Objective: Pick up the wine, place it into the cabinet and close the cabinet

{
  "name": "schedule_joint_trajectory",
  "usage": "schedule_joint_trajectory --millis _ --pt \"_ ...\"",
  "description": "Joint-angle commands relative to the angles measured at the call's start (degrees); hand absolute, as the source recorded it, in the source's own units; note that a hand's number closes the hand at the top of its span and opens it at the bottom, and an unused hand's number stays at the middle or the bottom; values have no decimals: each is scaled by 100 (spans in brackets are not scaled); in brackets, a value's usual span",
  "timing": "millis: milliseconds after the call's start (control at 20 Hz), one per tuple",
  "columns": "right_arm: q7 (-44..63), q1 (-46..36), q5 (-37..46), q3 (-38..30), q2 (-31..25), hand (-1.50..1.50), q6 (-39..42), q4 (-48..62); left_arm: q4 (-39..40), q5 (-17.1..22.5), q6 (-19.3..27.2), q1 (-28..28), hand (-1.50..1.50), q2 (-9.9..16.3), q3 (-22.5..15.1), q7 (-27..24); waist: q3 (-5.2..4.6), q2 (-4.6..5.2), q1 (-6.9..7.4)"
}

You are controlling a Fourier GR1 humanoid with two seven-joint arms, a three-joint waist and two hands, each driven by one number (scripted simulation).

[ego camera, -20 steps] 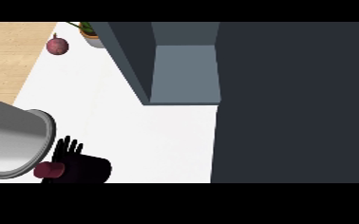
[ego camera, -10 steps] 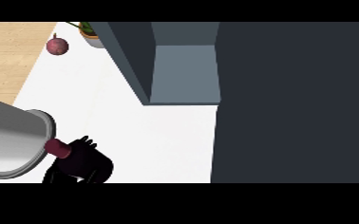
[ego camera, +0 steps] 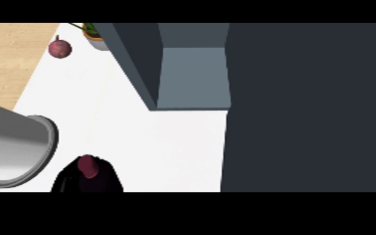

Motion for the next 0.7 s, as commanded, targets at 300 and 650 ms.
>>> schedule_joint_trajectory --millis 300,650 --pt "181 491 -413 9 99 -150 38 -1007 6 -198 511 -672 150 294 341 28 2 1 0" --pt "54 439 -602 -207 -7 -150 200 -663 -1004 -357 926 -530 150 253 323 -77 6 -3 33"
